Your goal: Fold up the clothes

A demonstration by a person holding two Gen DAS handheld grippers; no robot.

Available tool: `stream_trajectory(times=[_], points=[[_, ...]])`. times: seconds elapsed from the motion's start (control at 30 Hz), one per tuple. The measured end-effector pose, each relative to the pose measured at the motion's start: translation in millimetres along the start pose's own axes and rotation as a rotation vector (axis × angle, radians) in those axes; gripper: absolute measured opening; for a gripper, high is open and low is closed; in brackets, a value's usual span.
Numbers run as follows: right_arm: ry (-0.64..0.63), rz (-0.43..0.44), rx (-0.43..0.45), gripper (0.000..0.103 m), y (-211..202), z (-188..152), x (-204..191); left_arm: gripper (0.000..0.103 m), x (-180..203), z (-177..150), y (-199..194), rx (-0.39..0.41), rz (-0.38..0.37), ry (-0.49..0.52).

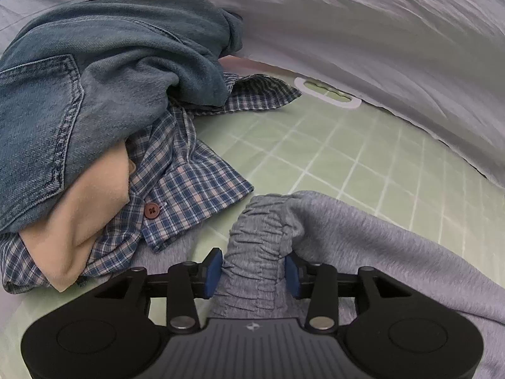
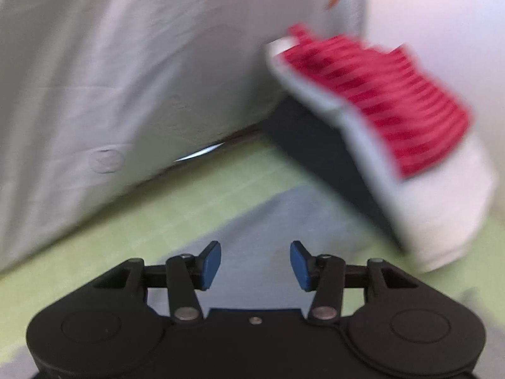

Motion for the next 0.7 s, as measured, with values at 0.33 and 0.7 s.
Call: stream_trajectory(times=[0.33, 0.7], points=[[0.032, 0.154, -0.145, 0.055, 42, -25, -80, 0.059, -8, -1, 4, 0.001, 0.002, -0.032], [-0.05, 0.145, -0.202, 0.017, 57, -47, -107, 0.066, -11, -2, 7, 0.024, 0.004, -0.038]])
Point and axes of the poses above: each gripper's, at about its wrist camera, not at the fingertips, and y roughly the way its jaws point, x to its right, z to its top, the point moved 9 cm from there along y, roughly the way its jaws point, and after that the axes turned 8 degrees about z, right-handed, at the moved point
